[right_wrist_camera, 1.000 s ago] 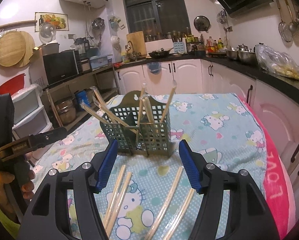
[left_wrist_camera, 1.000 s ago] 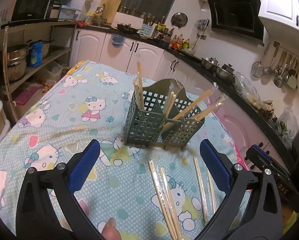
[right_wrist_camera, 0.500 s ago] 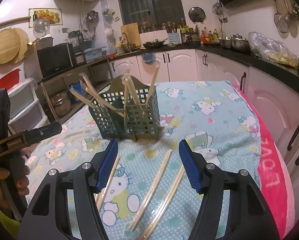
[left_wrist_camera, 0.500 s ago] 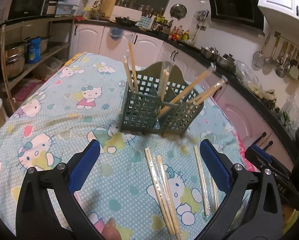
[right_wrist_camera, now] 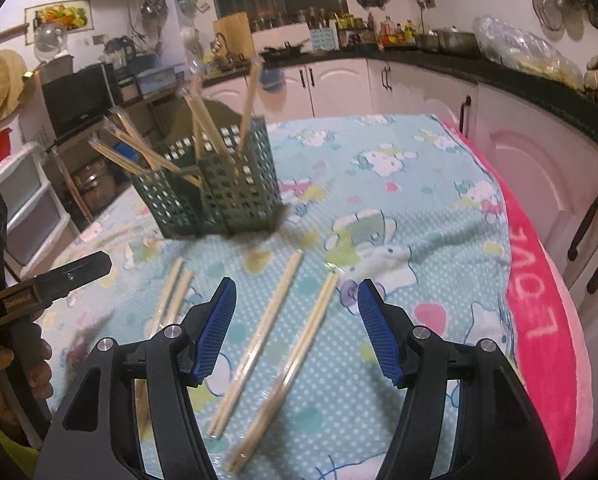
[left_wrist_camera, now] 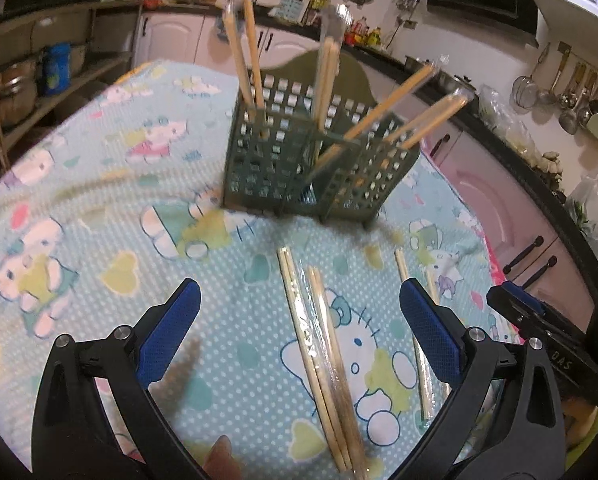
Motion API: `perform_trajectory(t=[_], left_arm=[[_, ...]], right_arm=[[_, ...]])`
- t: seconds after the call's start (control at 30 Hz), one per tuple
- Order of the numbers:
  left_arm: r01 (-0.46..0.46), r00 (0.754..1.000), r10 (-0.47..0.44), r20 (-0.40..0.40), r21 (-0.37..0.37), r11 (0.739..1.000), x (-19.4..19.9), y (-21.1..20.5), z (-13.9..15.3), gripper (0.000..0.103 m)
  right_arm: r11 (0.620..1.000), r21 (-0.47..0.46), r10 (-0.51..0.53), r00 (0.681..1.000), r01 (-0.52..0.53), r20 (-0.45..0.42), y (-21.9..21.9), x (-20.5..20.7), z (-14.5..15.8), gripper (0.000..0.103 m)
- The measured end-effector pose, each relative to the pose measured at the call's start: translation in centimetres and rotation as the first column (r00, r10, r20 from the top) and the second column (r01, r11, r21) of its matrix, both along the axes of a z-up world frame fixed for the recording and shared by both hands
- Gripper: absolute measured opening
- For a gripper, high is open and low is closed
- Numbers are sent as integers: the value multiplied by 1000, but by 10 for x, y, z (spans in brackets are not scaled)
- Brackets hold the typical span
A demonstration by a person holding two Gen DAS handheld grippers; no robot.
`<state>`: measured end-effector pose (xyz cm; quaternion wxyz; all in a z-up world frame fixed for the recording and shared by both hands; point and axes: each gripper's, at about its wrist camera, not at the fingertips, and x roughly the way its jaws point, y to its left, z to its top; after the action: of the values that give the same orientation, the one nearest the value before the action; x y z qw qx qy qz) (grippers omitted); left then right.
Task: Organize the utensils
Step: 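Close the left gripper on a chopstick on the cloth while the right gripper grasps another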
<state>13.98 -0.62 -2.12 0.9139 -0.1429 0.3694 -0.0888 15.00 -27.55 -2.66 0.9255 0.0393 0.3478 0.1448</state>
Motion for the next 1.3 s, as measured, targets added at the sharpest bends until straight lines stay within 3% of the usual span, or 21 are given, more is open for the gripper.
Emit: perform_trajectory(t=[0.17,0.43,0.5,0.57,0.77,1.3], left_arm=[[6,999,-6,-41,-9,1000,8,-2,-15,75],[1,996,-4,-92,-34,999,23,1,-29,44],[3,995,-6,-103,-33,999,27,1,-31,29],[5,994,-8,-111,-26,1000,31,0,-32,24],[17,991,-21,-135,-27,999,46,-3,-36,18],[4,982,-12,-187,-41,999,82,-1,-46,17]], right_arm=[[1000,-15,-13,999,12,-43,-1,8,-13,60],[998,-55,-11,993,5,-118,2,32,-26,43],[998,-63,-7,991,-1,-131,5,38,-28,40],[997,-75,-6,991,-5,-136,7,44,-29,38],[995,-100,-5,989,-10,-148,11,62,-35,32],[995,-98,-22,974,0,-225,7,98,-57,30]])
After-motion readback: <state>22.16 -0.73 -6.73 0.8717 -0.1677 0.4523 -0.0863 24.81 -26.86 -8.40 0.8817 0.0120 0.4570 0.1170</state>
